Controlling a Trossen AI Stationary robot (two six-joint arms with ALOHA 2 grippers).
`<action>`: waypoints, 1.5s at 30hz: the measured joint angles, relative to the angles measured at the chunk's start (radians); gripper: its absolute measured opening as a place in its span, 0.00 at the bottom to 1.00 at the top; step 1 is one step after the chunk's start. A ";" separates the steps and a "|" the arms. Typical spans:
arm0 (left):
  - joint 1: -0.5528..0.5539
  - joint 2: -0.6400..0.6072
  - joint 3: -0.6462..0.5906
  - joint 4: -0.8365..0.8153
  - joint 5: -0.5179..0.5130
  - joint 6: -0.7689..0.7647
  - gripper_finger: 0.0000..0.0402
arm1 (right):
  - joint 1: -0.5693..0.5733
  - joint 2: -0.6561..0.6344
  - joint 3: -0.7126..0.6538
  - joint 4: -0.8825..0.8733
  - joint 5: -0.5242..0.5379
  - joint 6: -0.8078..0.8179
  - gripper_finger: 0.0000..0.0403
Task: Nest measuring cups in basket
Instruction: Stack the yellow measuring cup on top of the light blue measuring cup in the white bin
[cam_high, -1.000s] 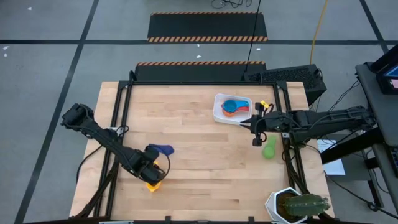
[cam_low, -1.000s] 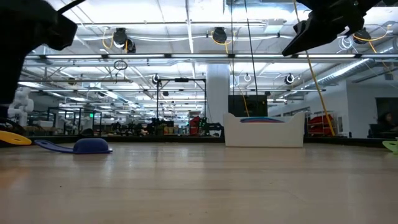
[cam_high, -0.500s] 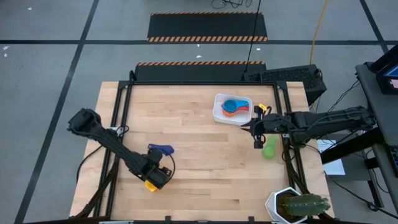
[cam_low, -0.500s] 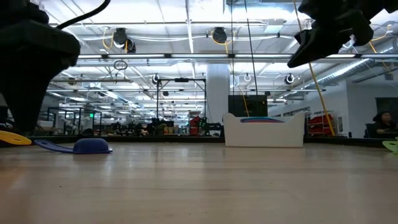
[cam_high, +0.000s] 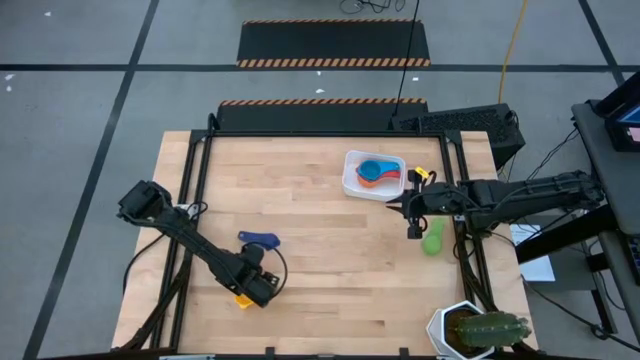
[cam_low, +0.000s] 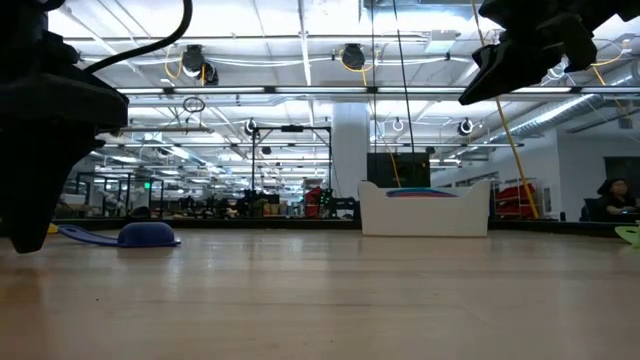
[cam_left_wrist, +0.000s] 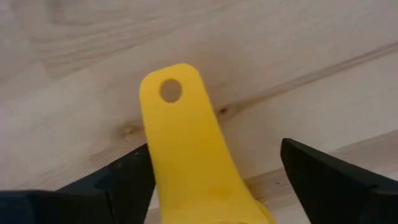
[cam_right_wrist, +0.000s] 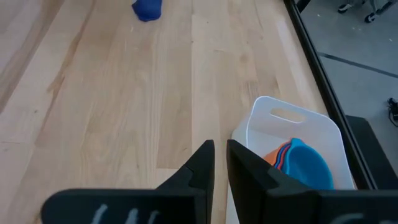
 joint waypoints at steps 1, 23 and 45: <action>0.000 0.000 0.000 0.004 0.000 0.005 0.79 | 0.000 0.000 0.000 0.000 0.000 0.000 0.08; 0.000 0.000 0.000 0.060 -0.003 0.257 0.49 | 0.000 0.026 -0.026 0.165 -0.131 -0.028 0.08; 0.111 -0.001 0.000 0.284 -0.013 0.677 0.40 | 0.099 0.729 -0.098 1.226 -0.389 -0.418 0.08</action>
